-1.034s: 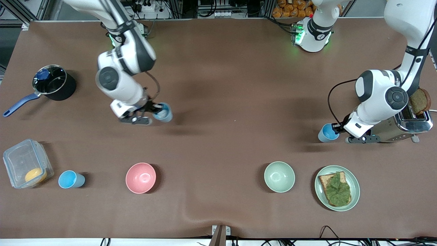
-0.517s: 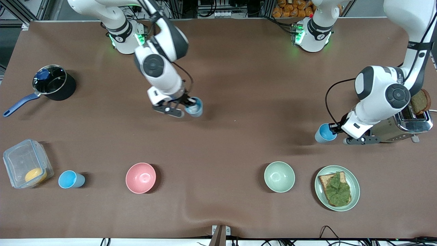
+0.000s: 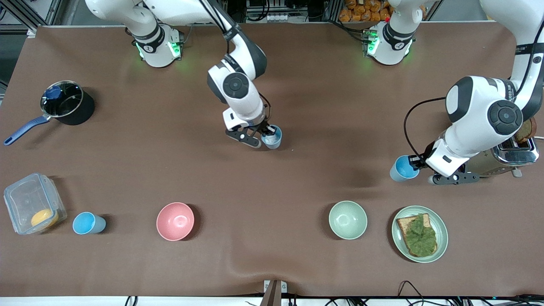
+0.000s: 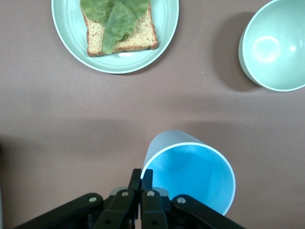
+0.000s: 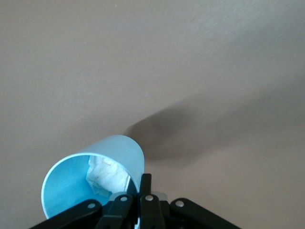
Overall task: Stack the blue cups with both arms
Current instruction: 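Set the cup down, open the right gripper while the left gripper brings its cup, then lower the left gripper's cup into the placed cup while the right gripper withdraws, then open the left gripper and lift it off the stacked cups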
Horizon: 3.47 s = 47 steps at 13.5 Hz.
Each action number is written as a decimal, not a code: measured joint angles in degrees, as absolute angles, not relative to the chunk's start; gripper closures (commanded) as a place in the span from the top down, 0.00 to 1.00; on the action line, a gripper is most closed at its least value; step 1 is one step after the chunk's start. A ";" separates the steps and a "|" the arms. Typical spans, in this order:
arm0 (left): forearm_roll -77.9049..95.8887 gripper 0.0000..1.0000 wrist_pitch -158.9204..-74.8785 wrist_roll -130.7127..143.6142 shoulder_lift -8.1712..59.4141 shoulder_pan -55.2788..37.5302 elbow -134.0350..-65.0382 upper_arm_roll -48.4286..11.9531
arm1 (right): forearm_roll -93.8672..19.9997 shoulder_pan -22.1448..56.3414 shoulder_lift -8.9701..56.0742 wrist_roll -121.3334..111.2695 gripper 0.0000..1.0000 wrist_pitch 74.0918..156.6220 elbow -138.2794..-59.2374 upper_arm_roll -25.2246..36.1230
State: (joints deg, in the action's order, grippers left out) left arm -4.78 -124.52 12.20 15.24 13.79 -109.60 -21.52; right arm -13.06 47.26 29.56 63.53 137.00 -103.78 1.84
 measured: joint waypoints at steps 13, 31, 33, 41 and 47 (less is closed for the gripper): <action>-4.73 0.00 -123.30 26.92 15.35 12.28 -108.28 -30.87 | -12.86 40.98 28.46 57.04 1.00 114.12 -89.73 4.00; -4.71 0.00 -132.61 62.06 26.47 -14.88 -104.11 -33.86 | -9.64 4.89 4.09 -1.21 1.00 95.78 -100.32 4.63; -6.26 0.00 -132.97 62.35 27.73 -15.42 -103.88 -33.71 | -8.85 4.83 4.09 -1.39 1.00 95.80 -100.37 4.38; -10.01 1.00 -133.15 64.44 30.43 -15.51 -103.57 -33.53 | -5.02 4.86 3.80 -1.39 1.00 96.69 -100.18 3.34; -12.56 1.00 -133.42 65.36 27.17 -11.66 -99.72 -32.36 | -4.33 4.69 1.83 -1.39 1.00 95.25 -97.40 4.02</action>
